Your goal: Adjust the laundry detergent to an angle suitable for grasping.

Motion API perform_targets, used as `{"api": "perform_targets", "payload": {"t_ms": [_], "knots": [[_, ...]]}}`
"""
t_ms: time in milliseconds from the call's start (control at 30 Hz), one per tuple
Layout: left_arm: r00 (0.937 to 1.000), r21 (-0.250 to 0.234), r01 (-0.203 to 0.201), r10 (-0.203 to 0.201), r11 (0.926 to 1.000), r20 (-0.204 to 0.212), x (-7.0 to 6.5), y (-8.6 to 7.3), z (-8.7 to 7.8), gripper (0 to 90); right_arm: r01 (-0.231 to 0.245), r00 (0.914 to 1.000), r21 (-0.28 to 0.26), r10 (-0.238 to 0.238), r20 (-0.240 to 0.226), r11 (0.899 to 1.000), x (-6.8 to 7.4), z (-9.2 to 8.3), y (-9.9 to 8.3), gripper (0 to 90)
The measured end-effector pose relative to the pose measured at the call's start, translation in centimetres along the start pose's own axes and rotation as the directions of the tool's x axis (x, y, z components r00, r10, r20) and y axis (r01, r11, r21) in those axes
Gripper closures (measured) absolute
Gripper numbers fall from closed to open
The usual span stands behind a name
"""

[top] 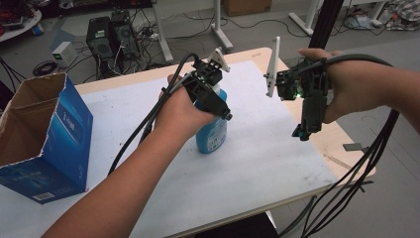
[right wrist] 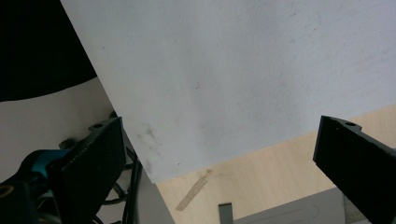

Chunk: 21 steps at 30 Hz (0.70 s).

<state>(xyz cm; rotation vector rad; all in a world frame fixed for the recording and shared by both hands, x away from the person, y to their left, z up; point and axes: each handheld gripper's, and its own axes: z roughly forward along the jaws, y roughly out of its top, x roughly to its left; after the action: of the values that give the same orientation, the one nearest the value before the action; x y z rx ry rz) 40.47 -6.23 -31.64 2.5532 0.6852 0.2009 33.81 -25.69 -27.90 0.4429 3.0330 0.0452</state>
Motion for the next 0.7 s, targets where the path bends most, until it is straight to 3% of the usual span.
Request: {"api": "perform_targets", "payload": {"t_ms": [367, 500, 567, 700], "knots": [[0.9999, 0.012, 0.000, 0.000, 0.9999, 0.012, 0.00, -0.02, 0.24, 30.9, -0.006, 1.0000, 0.001, 0.006, 0.001, 1.000, -0.17, 0.16, 0.07, 1.8], [0.9999, 0.018, -0.004, 0.004, 0.9998, 0.015, 0.14, -0.05, 0.31, 36.2, -0.003, 1.0000, 0.001, 0.003, 0.001, 1.000, -0.25, 0.24, 0.06, 1.8], [0.9993, 0.015, 0.006, -0.007, 0.9999, 0.037, 0.21, -0.09, 0.38, 40.7, -0.005, 1.0000, 0.004, 0.005, 0.000, 1.000, -0.25, 0.24, 0.08, 1.8], [0.9996, 0.022, 0.004, -0.005, 0.9998, 0.029, 0.17, -0.05, 0.41, 42.1, -0.014, 0.9999, 0.003, 0.014, -0.001, 1.000, -0.21, 0.27, 0.15, 1.8]]}}
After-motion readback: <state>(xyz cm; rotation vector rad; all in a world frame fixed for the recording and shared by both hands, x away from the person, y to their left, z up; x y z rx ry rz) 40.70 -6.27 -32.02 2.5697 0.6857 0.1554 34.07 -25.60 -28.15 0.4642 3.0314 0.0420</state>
